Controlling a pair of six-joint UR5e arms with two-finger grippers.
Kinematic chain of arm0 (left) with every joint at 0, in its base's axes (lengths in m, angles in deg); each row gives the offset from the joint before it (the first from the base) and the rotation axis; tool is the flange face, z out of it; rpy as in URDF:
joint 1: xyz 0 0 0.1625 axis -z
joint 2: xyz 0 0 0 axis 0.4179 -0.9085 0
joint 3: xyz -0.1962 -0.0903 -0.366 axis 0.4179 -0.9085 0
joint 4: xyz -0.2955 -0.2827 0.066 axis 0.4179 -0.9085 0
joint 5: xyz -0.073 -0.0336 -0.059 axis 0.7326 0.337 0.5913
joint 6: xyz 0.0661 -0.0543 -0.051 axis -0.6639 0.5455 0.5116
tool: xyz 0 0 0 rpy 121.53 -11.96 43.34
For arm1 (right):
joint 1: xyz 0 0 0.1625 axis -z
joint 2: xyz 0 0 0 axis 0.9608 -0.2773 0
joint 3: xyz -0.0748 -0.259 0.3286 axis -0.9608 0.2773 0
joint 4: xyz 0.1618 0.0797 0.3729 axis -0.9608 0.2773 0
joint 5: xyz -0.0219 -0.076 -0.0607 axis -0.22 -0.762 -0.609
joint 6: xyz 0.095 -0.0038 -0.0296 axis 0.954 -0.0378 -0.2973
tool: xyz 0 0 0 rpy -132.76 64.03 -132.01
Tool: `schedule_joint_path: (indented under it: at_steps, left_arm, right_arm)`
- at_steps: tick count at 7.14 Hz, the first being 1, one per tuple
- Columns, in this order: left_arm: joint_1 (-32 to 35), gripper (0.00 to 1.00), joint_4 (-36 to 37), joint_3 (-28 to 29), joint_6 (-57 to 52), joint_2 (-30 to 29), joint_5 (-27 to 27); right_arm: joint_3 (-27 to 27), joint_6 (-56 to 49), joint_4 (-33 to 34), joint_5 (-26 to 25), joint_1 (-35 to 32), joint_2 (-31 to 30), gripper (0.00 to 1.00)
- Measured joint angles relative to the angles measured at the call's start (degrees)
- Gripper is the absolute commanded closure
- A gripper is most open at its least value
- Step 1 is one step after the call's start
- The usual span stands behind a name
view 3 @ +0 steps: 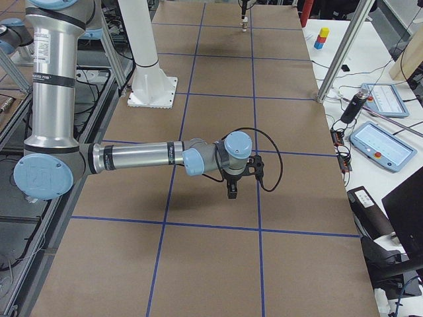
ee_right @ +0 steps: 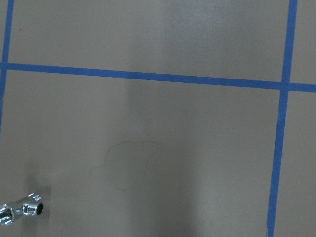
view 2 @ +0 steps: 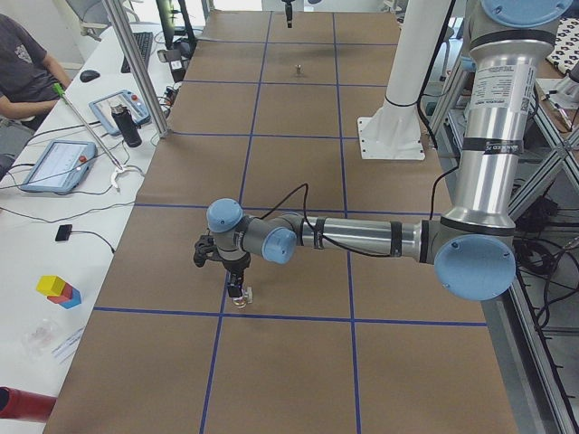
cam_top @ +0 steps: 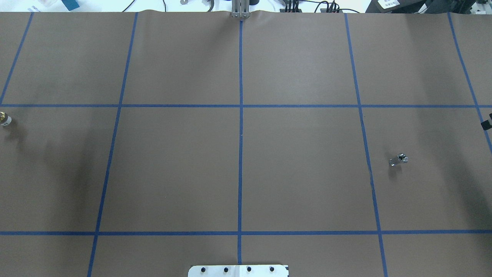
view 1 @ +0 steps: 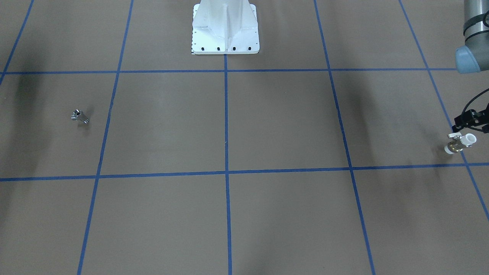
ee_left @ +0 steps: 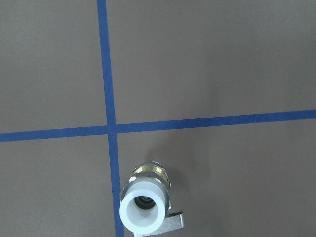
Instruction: Assemble PPR valve and pipe with both arms
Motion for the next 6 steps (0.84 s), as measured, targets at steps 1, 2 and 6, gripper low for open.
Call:
schedule_joint_path:
  at_steps: [1, 2, 6]
  left_arm:
    - [-0.09, 0.03, -0.41, 1.62, -0.12, -0.19, 0.08]
    - [-0.12, 0.03, -1.46, 3.84, -0.20, -0.84, 0.16]
    - [-0.14, 0.19, -6.55, 8.53, -0.22, -2.71, 0.30]
  right_arm:
    - [0.11, 0.01, -0.01, -0.15, 0.20, 0.01, 0.00]
    - [0.03, 0.03, -0.03, -0.16, 0.27, 0.03, 0.00]
    - [-0.55, 1.51, -0.10, -0.20, 0.31, 0.23, 0.00]
